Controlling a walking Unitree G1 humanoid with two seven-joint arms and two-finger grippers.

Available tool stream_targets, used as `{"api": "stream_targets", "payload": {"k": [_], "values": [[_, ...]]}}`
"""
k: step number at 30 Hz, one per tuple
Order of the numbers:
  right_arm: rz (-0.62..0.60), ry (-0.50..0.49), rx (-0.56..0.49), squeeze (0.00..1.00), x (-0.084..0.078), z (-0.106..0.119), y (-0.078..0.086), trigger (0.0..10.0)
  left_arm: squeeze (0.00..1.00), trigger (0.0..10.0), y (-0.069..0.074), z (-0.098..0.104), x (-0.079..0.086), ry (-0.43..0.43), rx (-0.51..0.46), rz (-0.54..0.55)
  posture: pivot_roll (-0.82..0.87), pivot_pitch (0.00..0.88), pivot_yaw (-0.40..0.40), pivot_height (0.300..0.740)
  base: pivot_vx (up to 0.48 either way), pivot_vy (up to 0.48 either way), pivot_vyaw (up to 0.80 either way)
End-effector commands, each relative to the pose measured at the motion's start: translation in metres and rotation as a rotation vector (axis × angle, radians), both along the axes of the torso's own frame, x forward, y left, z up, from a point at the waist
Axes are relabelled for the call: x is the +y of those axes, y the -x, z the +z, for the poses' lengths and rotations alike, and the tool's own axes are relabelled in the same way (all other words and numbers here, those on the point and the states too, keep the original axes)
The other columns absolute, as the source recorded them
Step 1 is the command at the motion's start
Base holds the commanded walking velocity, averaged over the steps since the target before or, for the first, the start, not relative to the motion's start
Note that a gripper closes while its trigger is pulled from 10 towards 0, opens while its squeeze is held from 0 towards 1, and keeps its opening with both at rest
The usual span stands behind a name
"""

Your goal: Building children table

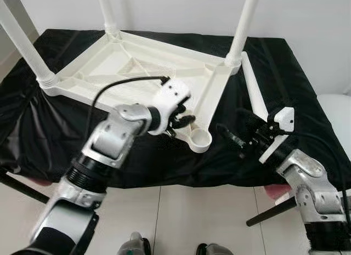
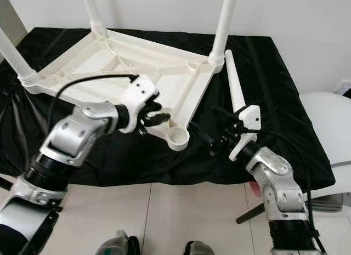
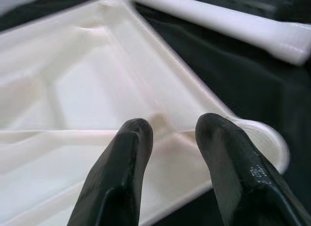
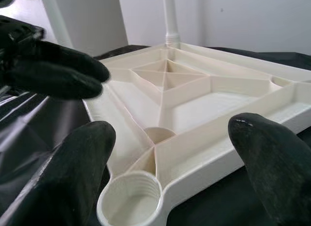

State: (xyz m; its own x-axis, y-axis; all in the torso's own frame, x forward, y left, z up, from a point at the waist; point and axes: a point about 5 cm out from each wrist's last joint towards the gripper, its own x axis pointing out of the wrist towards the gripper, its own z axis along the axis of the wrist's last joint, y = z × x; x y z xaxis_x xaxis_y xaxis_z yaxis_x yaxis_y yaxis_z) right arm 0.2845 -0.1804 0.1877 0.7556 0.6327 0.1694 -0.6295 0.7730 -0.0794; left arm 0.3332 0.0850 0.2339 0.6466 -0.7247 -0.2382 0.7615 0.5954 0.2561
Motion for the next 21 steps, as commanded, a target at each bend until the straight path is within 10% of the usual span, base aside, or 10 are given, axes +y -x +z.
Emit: {"api": "stream_targets", "payload": {"k": [1, 16, 17, 18, 21], "values": [[-0.034, -0.027, 0.013, 0.00, 0.003, -0.001, -0.007, 10.0, 0.00, 10.0, -0.013, 0.004, 0.020, 0.042, -0.042, 0.158, 0.04, 0.047, -0.026, 0.740, 0.000, 0.000, 0.00], [-0.312, -0.228, -0.005, 0.00, 0.011, 0.007, -0.050, 10.0, 0.00, 10.0, -0.020, -0.009, 0.062, 0.364, -0.133, 0.574, 0.07, 0.022, -0.055, 0.740, 0.000, 0.000, 0.00], [-0.323, -0.229, -0.027, 0.63, 0.013, 0.008, -0.051, 10.0, 1.00, 10.0, -0.019, -0.012, 0.062, 0.370, -0.144, 0.589, 0.07, 0.021, -0.055, 0.740, 0.000, 0.000, 0.00], [-0.315, -0.232, -0.041, 1.00, 0.017, 0.007, -0.051, 10.0, 1.00, 10.0, -0.016, -0.014, 0.062, 0.397, -0.161, 0.582, 0.07, 0.016, -0.057, 0.740, 0.000, 0.000, 0.00], [-0.301, -0.229, -0.056, 1.00, 0.021, 0.006, -0.049, 10.0, 1.00, 10.0, -0.014, -0.017, 0.061, 0.411, -0.172, 0.583, 0.07, 0.013, -0.058, 0.740, 0.000, 0.000, 0.00]]}}
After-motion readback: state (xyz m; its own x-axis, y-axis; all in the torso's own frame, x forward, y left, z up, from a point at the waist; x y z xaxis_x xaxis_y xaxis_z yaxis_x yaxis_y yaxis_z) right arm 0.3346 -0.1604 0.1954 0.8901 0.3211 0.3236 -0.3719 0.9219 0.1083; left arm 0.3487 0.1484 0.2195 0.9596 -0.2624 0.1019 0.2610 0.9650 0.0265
